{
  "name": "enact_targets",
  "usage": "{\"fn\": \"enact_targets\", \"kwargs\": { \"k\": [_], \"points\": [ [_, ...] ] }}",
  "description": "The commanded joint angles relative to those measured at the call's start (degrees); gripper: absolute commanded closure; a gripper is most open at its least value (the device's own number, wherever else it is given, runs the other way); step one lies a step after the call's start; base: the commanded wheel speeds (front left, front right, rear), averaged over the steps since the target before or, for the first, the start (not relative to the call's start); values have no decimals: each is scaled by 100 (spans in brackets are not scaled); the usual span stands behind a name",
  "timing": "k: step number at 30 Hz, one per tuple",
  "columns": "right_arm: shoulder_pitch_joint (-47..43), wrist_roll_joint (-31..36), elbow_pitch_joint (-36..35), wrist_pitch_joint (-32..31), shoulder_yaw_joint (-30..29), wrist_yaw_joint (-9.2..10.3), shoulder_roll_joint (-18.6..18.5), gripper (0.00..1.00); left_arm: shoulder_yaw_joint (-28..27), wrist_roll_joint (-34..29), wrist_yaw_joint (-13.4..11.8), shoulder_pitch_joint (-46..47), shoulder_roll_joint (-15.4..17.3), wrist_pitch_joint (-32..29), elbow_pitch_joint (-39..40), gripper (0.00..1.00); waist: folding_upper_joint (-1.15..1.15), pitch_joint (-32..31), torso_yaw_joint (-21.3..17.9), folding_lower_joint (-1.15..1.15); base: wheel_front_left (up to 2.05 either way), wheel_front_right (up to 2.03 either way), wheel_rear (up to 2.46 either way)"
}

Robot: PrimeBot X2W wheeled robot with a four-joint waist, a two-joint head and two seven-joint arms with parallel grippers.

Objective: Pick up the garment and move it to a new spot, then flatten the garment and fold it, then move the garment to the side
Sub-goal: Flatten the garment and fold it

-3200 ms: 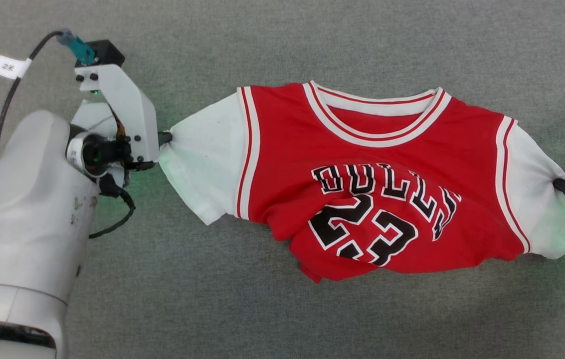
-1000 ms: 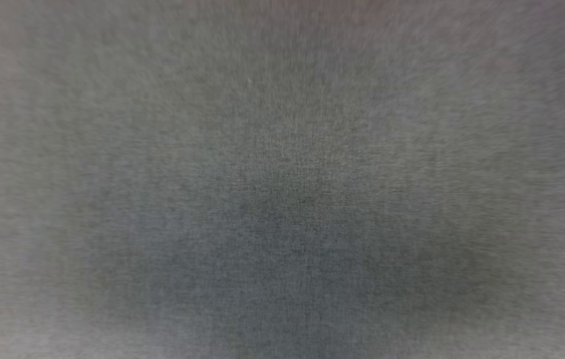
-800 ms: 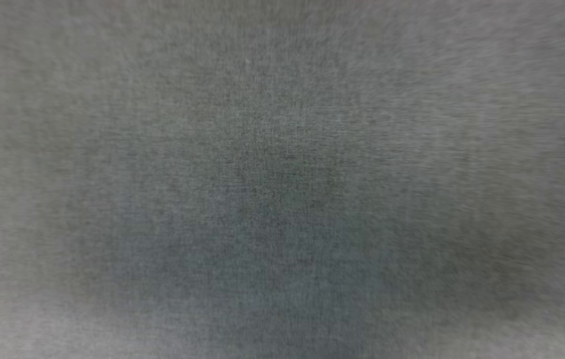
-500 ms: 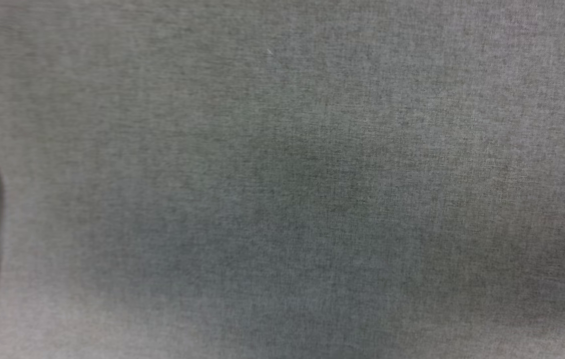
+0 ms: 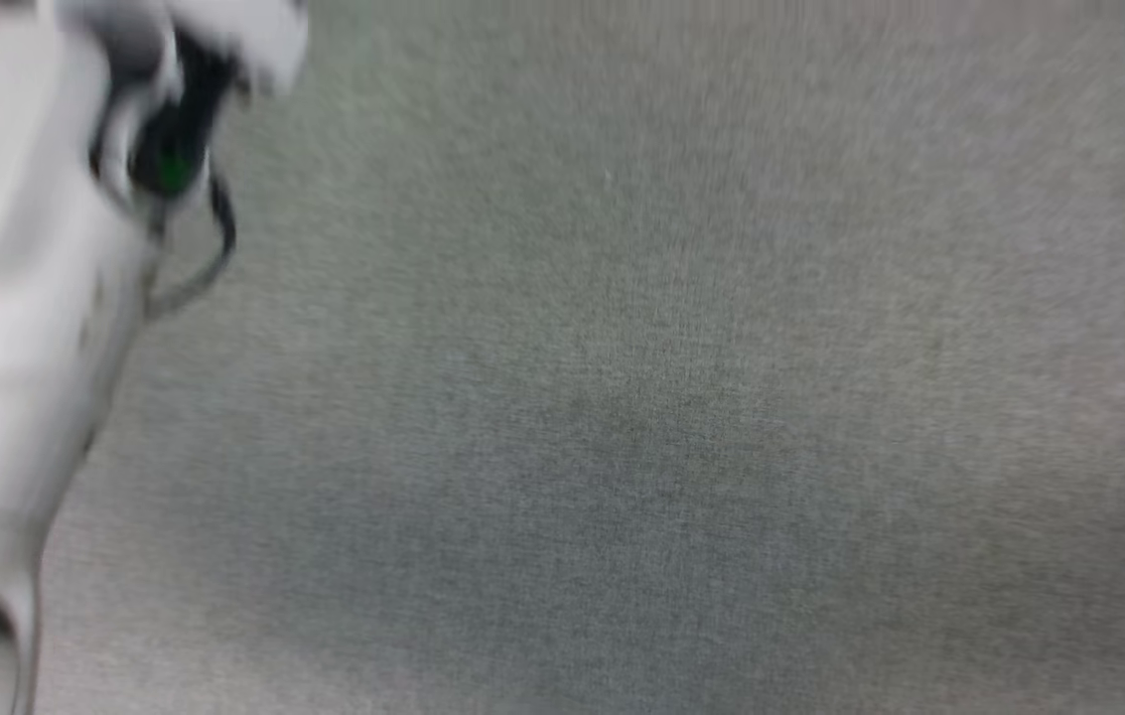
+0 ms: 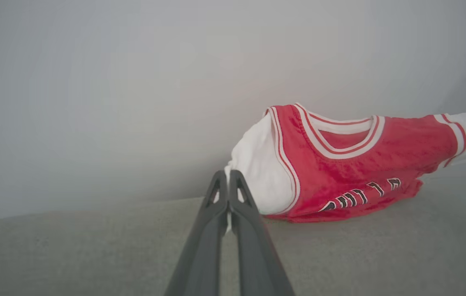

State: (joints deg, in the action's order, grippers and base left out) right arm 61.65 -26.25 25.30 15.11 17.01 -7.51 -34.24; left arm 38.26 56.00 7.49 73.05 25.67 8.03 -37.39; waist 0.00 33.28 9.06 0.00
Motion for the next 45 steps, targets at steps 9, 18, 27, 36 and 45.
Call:
{"fn": "enact_targets", "kwargs": {
  "k": [9, 18, 27, 36, 45],
  "points": [
    [-3222, -101, -1461, 5, -721, 4, -338, 100, 344, 352, -163, -2507, 1019, 90, 1369, 100, 0, -1831, 24, 0, 0, 0, 0],
    [-6100, 690, -2884, 5, -1813, 4, 114, 100, 483, 634, -927, -4866, 1761, 424, 2956, 100, 0, -2151, 59, 0, 0, 0, 0],
    [-7774, 1377, -3394, 5, -2402, 5, 648, 100, 588, 792, -1521, -6361, 1841, 624, 3268, 100, 0, -2126, 65, 0, 0, 0, 0],
    [-8326, 1445, -3028, 5, -2759, 5, 995, 100, 613, 937, -1475, -6757, 1497, 666, 2675, 100, 0, -2093, 139, 0, 0, 0, 0],
    [-8363, 1216, -2755, 5, -2569, 5, 1239, 0, 482, 814, -1254, -6621, 1191, 700, 2270, 100, 0, -2061, 119, 0, 0, 0, 0]
  ]
}}
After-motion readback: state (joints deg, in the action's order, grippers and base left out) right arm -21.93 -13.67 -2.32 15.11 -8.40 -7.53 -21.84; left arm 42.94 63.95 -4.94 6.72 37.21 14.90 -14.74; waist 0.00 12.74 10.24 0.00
